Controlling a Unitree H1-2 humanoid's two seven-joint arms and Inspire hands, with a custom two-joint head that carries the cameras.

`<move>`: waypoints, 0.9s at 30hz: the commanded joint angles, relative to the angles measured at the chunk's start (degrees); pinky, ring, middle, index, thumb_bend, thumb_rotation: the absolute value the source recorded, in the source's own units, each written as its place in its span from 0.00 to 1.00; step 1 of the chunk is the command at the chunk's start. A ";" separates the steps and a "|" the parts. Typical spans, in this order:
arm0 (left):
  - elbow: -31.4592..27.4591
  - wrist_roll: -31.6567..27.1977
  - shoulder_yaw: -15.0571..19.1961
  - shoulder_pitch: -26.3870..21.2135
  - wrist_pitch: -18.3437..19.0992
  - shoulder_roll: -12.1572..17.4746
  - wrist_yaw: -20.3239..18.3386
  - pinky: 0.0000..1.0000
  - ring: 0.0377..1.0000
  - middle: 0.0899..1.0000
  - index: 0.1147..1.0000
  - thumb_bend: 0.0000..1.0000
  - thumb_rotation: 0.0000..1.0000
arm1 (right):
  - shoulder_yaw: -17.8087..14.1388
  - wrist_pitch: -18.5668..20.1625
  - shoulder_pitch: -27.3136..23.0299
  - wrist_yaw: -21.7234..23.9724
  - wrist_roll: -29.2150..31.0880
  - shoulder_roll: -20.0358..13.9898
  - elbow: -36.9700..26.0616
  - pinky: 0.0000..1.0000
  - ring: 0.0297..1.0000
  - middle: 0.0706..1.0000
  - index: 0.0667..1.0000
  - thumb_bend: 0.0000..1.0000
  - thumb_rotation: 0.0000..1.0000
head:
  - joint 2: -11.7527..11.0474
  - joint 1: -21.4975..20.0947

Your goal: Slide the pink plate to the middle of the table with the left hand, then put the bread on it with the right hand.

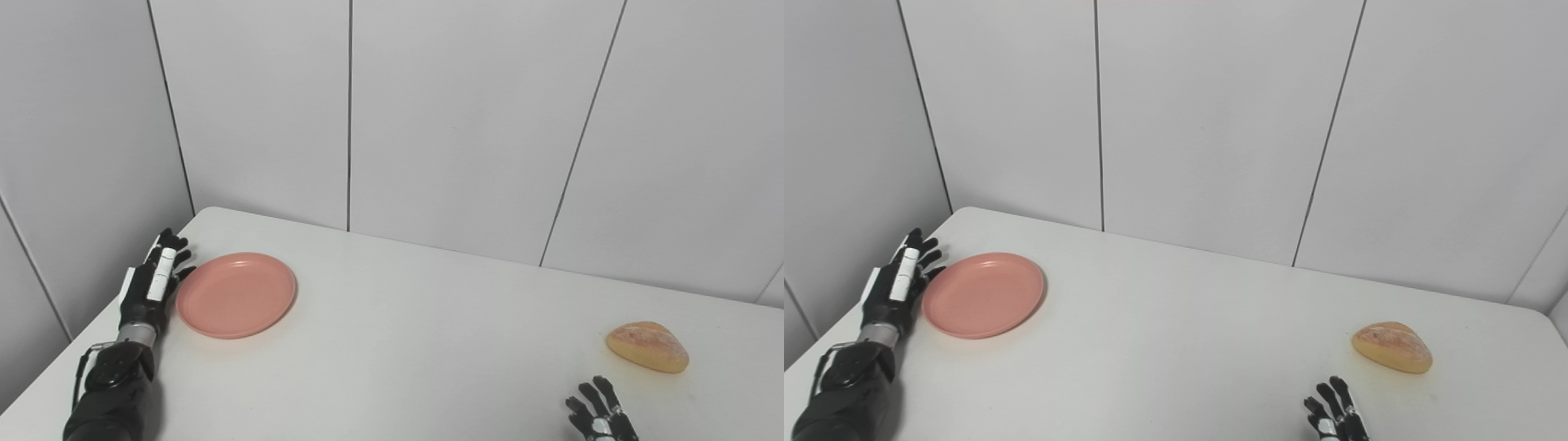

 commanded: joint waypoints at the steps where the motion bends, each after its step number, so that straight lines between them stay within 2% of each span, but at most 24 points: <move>1: -0.62 0.78 -0.62 0.19 -0.01 -1.82 -1.34 0.75 0.89 0.90 0.93 0.86 0.86 | -0.31 1.16 2.01 -0.29 -0.40 -0.14 1.10 0.90 0.85 0.90 0.92 0.71 0.72 | 0.05 -0.03; 8: 0.07 -0.58 -0.04 -0.26 0.00 -2.55 -3.41 0.76 0.89 0.91 0.95 0.90 0.82 | 0.04 0.91 2.12 -0.53 -0.87 0.05 0.96 0.89 0.84 0.90 0.92 0.68 0.71 | 0.21 -0.39; 11: -0.61 0.64 -1.13 -0.15 -0.01 -2.64 -3.63 0.77 0.89 0.92 0.96 0.89 0.84 | 0.04 0.96 2.12 -0.59 -0.73 0.19 0.87 0.89 0.84 0.89 0.92 0.68 0.70 | 0.36 -0.60; 15: -2.57 1.52 -2.38 0.24 0.00 -3.13 -3.84 0.73 0.88 0.92 0.95 0.88 0.85 | 0.13 1.03 2.11 -0.50 -0.67 0.23 0.78 0.89 0.84 0.90 0.92 0.67 0.70 | 0.50 -0.68; 20: -3.60 2.58 -3.46 0.66 -0.01 -3.39 -3.89 0.71 0.86 0.91 0.93 0.93 0.83 | 0.25 1.29 2.15 -0.71 -0.95 0.39 0.46 0.89 0.84 0.89 0.92 0.68 0.71 | 0.66 -1.02; 27: -7.30 3.80 -4.48 2.10 0.04 -4.84 -3.06 0.68 0.84 0.87 0.92 0.86 0.77 | 0.30 1.25 2.09 -0.64 -0.93 0.28 0.51 0.89 0.83 0.89 0.92 0.67 0.71 | 0.68 -1.12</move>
